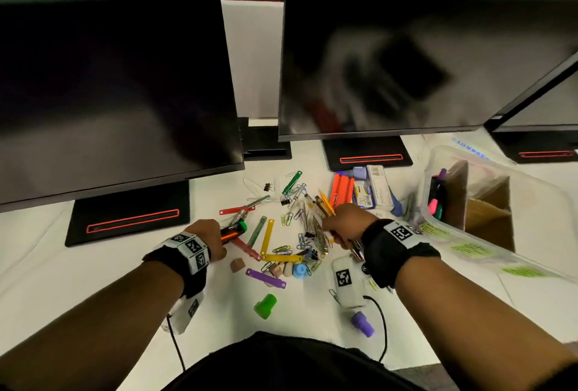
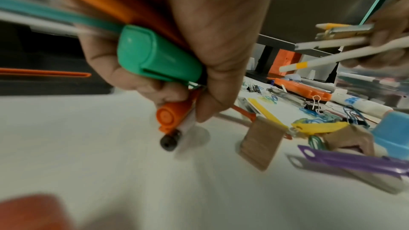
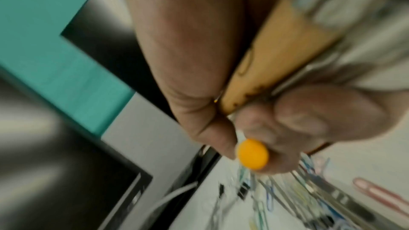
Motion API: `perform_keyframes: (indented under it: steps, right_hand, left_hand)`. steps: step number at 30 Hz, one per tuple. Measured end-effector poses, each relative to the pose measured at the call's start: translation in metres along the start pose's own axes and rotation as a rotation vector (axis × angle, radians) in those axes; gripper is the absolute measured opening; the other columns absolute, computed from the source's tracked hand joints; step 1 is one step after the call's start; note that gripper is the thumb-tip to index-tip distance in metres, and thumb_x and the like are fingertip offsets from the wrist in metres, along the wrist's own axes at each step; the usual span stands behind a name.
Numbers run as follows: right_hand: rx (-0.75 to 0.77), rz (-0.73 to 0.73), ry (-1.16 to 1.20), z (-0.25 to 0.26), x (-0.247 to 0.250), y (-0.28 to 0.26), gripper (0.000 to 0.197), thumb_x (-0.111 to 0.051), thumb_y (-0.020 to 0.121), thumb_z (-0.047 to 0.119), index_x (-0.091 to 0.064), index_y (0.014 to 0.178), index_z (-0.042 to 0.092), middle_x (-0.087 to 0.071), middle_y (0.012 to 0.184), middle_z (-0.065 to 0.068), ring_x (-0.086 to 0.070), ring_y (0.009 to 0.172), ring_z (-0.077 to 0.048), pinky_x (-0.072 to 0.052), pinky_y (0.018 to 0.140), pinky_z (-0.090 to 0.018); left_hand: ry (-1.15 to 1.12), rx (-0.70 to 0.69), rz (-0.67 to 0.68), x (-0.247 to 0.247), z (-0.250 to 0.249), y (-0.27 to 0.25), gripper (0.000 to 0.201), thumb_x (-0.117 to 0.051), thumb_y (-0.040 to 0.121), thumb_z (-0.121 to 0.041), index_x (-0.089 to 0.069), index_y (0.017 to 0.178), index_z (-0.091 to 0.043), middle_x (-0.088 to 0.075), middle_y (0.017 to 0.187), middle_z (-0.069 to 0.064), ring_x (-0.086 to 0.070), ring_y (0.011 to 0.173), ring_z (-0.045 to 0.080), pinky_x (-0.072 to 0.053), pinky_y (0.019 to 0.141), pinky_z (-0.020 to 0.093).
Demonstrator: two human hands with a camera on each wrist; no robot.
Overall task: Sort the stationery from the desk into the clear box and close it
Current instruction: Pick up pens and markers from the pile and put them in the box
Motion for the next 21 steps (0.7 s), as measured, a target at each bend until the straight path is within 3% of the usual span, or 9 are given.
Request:
perform_keyframes:
  steps: [6, 10, 15, 18, 21]
  right_hand:
    - [0.041, -0.072, 0.574, -0.027, 0.054, -0.026, 0.010, -0.052, 0.087, 0.010, -0.054, 0.080, 0.003, -0.048, 0.058, -0.010, -0.042, 0.040, -0.016, -0.039, 0.041, -0.022]
    - [0.064, -0.098, 0.804, -0.053, 0.096, -0.037, 0.014, -0.048, 0.091, 0.009, -0.058, 0.082, 0.008, -0.054, 0.060, -0.004, -0.042, 0.041, -0.011, -0.039, 0.036, -0.019]
    - [-0.021, -0.211, 1.077, -0.102, 0.147, -0.042, 0.018, -0.042, 0.092, 0.009, -0.055, 0.079, 0.007, -0.041, 0.062, -0.006, -0.039, 0.031, -0.008, -0.036, 0.033, -0.015]
    - [-0.085, -0.341, 1.043, -0.123, 0.169, -0.040, 0.025, -0.042, 0.091, 0.007, -0.049, 0.067, 0.006, -0.040, 0.061, -0.008, -0.037, 0.028, -0.009, -0.036, 0.030, -0.015]
    - [-0.070, -0.358, 0.962, -0.124, 0.182, -0.034, 0.027, -0.043, 0.092, 0.010, -0.049, 0.066, 0.006, -0.043, 0.060, -0.008, -0.039, 0.028, -0.009, -0.037, 0.031, -0.016]
  left_hand:
    - [0.042, -0.017, -0.077, 0.013, -0.013, -0.009, 0.034, -0.062, 0.081, -0.030, -0.058, 0.109, -0.012, -0.066, 0.107, 0.006, -0.065, 0.094, 0.020, -0.047, 0.069, 0.024]
    - [0.035, 0.017, -0.117, 0.025, -0.025, -0.017, 0.034, -0.060, 0.081, -0.029, -0.058, 0.111, -0.013, -0.066, 0.109, 0.006, -0.064, 0.095, 0.020, -0.048, 0.073, 0.024]
    - [-0.042, 0.072, -0.140, 0.034, -0.036, -0.027, 0.028, -0.060, 0.080, -0.026, -0.061, 0.105, -0.014, -0.067, 0.090, 0.004, -0.064, 0.079, 0.019, -0.049, 0.066, 0.024]
    - [-0.065, 0.092, -0.157, 0.040, -0.047, -0.035, 0.026, -0.060, 0.079, -0.028, -0.061, 0.103, -0.016, -0.060, 0.080, -0.002, -0.061, 0.074, 0.016, -0.045, 0.063, 0.023]
    - [-0.084, 0.099, -0.177, 0.046, -0.061, -0.044, 0.022, -0.059, 0.079, -0.027, -0.060, 0.099, -0.018, -0.059, 0.078, -0.003, -0.060, 0.075, 0.016, -0.044, 0.062, 0.023]
Point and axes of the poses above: each hand's wrist, its own y-axis towards the middle knuckle, its own x-axis out of the back of the hand, z = x × y, the point moved 4 cm from there along y, towards the middle knuckle
